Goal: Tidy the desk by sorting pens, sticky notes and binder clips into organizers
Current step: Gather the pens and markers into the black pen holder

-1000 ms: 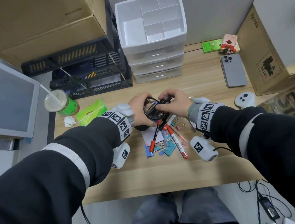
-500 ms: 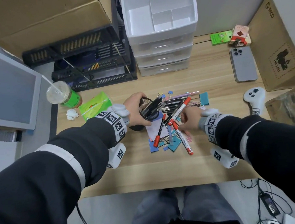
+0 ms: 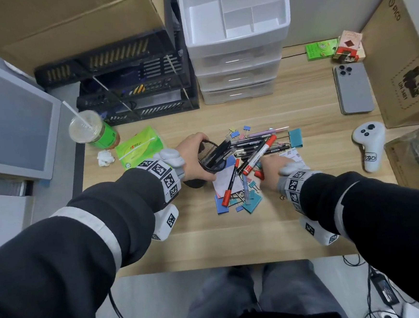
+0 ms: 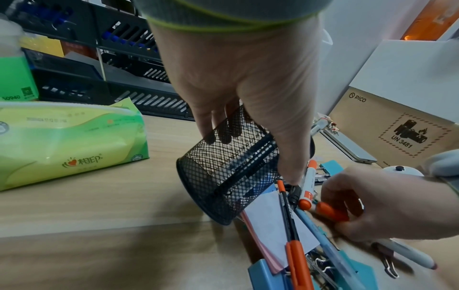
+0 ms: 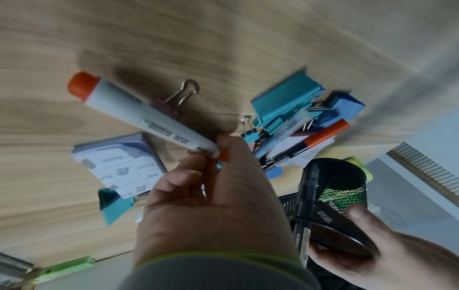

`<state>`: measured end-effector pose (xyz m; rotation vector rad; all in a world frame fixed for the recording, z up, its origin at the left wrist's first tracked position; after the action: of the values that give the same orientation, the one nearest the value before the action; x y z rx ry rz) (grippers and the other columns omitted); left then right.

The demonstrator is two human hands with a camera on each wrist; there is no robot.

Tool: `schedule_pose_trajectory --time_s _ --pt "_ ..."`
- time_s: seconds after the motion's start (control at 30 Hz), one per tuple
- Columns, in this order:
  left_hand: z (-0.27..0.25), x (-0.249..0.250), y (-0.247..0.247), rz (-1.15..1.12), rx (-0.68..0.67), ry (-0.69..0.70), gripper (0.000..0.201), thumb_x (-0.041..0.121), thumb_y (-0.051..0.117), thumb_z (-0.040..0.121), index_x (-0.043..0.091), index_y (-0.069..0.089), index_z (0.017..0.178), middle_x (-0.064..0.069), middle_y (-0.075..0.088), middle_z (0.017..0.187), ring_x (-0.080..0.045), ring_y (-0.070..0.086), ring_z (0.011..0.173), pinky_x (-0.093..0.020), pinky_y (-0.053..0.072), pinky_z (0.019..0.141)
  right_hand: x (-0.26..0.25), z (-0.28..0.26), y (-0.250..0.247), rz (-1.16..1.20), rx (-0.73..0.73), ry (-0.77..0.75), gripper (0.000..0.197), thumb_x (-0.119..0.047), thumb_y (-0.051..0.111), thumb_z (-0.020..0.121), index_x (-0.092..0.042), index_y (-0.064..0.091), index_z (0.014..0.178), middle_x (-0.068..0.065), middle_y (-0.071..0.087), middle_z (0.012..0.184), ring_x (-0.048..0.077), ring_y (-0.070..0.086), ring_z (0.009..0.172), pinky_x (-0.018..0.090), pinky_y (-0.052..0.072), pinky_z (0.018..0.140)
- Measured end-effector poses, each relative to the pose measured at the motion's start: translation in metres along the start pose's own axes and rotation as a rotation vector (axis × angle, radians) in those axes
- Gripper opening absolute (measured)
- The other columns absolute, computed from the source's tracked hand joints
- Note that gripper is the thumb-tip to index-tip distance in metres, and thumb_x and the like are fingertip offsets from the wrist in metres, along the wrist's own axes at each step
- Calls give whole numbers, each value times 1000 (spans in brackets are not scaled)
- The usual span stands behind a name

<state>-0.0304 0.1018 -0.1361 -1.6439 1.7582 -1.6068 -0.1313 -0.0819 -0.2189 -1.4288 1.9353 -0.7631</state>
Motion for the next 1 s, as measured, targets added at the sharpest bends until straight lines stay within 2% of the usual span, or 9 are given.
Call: schedule_pose_trajectory --time_s 0.1,0.27,0.4,0.5,0.6,0.73,0.9,1.0 --pt "0 0 1 11 -17 -6 96 48 90 43 16 51 125 0 57 110 -18 56 97 -39 51 87 6 2 1 -52 17 7 5 -19 64 88 -16 61 90 0 63 82 12 62 70 30 60 72" --pt "0 -1 1 15 -27 -10 96 46 92 44 16 51 126 0 57 111 -18 56 97 -39 51 88 0 2 0 -86 -27 -82 9 -23 66 86 -16 61 91 1 63 88 14 61 74 29 57 71" --pt "3 2 -4 15 -26 -9 95 43 94 46 15 51 126 -1 57 111 -18 56 97 -37 51 87 -8 -1 -17 -109 7 -169 14 -23 63 86 -18 51 89 1 61 86 16 59 74 30 52 67" --pt "6 6 -9 13 -26 -8 95 42 94 46 15 51 126 -1 57 111 -18 56 97 -36 51 86 -20 -3 -25 -148 13 -279 20 -18 64 87 -18 45 96 2 60 87 20 58 76 29 45 62" --pt "7 7 -13 2 -23 -11 94 42 94 46 15 51 124 0 57 109 -17 56 96 -38 52 86 -25 4 -34 -222 17 -310 15 -12 57 91 -16 46 101 -1 55 77 20 56 69 27 42 54" --pt "7 5 -15 13 -25 -25 94 43 95 46 15 51 125 -1 57 109 -17 56 96 -38 51 86 -34 18 -43 -273 -2 -303 35 -10 61 87 -24 48 116 -3 54 81 19 58 71 28 42 56" --pt "7 4 -16 0 -19 -36 93 42 95 47 14 52 124 -1 57 109 -17 56 95 -37 51 85 -58 24 -30 -376 -66 -339 9 -16 53 93 -23 56 98 -2 63 84 17 62 73 31 52 65" --pt "6 -1 -14 9 -34 -46 95 44 94 47 14 50 126 -2 57 110 -17 55 97 -35 50 85 -65 30 -26 -441 -128 -344 10 -17 54 95 -19 63 99 -3 62 82 16 62 71 26 46 59"
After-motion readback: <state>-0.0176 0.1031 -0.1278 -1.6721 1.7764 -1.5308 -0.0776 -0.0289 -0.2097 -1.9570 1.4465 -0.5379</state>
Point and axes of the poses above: each hand's wrist, its own z-axis towards the middle knuckle, its own y-axis out of the palm, x = y × z, the point moved 10 cm from there along z, towards the middle knuckle
